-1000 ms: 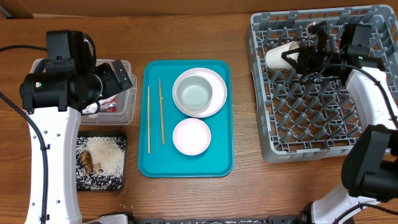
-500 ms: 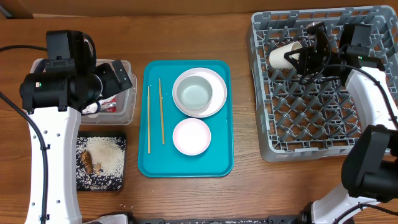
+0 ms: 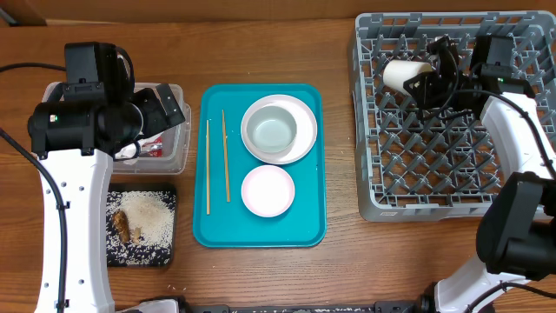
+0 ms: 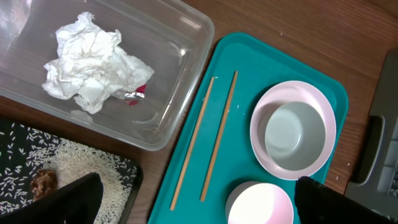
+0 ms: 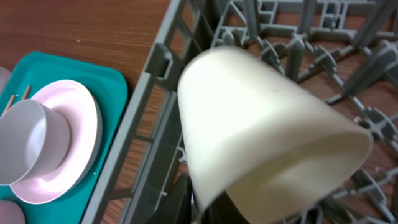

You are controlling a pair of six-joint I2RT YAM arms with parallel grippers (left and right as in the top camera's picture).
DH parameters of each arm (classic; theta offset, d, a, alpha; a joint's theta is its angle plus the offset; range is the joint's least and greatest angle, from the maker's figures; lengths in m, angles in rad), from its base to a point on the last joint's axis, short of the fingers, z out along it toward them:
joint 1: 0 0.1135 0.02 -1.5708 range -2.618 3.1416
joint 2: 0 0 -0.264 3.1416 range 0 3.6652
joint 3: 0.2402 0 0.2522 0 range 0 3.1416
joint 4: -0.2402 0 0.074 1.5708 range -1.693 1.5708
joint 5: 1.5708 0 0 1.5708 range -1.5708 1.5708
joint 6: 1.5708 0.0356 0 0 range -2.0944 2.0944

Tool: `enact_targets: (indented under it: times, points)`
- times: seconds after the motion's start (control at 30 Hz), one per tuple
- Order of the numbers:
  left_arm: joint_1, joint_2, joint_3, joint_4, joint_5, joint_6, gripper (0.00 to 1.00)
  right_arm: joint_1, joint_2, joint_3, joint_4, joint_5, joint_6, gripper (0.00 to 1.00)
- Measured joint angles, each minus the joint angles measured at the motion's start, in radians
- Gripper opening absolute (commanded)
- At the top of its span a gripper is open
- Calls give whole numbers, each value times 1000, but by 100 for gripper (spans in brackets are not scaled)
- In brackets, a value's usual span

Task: Sort waste into correct bins and load items into the dishwasher
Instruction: 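Rotate the held cup and lower it into the rack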

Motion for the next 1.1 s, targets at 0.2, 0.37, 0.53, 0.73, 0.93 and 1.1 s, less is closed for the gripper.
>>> enact_targets:
  times: [0.2,0.37,0.53,0.73,0.93,1.1]
  points:
    - [0,0,0,0,0,0,100,-20,1,0,-21,32,4,27]
    - [0,0,0,0,0,0,100,-61,1,0,-44,50,2,41]
    - [0,0,0,0,0,0,100,-90,1,0,-50,56,0,41]
    - [0,0,0,0,0,0,100,-100,1,0,-57,56,1,42]
    - [0,0,0,0,0,0,100,-100,2,68,-174,59,2,45]
    - [0,0,0,0,0,0,100,-100,1,204,-258,57,11,45]
